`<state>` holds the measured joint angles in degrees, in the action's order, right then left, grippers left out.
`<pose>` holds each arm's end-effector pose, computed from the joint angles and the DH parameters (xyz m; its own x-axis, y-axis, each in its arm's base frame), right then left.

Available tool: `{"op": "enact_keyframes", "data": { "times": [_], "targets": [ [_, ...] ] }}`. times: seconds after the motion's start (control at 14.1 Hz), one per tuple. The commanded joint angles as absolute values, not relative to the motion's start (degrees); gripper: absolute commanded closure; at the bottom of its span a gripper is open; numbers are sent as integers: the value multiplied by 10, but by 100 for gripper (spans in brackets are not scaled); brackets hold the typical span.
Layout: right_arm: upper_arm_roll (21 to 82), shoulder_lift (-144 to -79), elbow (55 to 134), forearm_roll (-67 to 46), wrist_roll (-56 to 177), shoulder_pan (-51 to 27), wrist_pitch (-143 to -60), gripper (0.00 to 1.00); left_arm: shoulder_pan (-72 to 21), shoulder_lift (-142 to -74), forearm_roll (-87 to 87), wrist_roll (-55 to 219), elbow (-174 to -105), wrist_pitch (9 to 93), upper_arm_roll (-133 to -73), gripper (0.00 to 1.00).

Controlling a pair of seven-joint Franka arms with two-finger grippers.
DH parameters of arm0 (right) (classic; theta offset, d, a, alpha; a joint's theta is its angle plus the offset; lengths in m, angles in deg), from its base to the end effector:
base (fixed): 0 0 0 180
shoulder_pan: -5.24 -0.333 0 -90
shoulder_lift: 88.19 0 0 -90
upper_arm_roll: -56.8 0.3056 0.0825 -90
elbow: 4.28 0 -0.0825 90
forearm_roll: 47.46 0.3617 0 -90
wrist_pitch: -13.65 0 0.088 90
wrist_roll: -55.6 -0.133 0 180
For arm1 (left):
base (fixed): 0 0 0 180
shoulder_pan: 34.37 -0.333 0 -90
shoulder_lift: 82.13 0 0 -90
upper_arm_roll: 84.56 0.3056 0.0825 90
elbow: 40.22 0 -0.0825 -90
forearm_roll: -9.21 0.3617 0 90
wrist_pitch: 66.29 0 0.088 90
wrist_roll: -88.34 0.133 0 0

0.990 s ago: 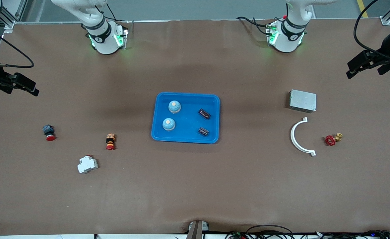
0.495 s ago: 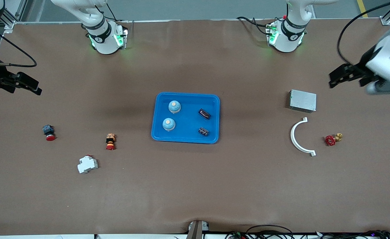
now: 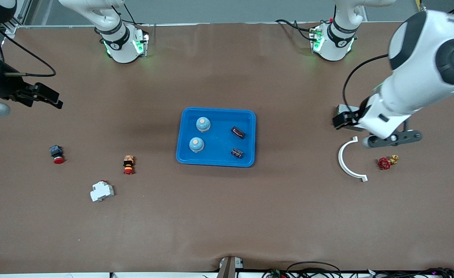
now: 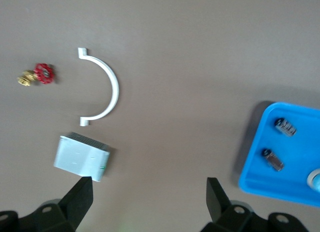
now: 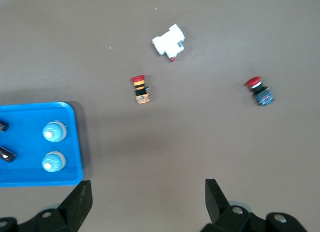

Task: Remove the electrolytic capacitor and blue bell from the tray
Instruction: 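Move the left gripper toward the tray while the right gripper follows, then grasp a brown capacitor with the left gripper while the right grasps a bell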

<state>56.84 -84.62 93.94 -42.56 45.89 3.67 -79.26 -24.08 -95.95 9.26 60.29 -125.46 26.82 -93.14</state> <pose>0.5140 0.0254 0.5609 0.9885 -0.1446 -0.0445 -0.1478 -0.9859 -0.0787 0.5672 -0.1850 0.4946 0.9812 0.1619 -0.1055 0.1610 -0.9868 -0.0168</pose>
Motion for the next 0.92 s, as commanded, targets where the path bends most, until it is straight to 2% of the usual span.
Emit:
{"op": "enact_keyframes", "data": {
  "times": [0.0, 0.14, 0.57, 0.85],
  "targets": [
    [566, -850, 936, -417, 394, -3, -787, 0, -196, -995, 84, 496, -1236, 294, -929, 0],
    [566, -850, 949, -417, 363, -34, -797, 0, -148, -1022, 90, 417, -1235, 319, -928, 0],
    [566, -902, 947, -414, 171, -114, -838, 0, -103, -1082, 69, 289, -1236, 397, -933, 0],
    [566, -1005, 899, -415, 155, -172, -850, 0, -75, -1130, 2, 201, -1243, 474, -940, 1]
  ]
}}
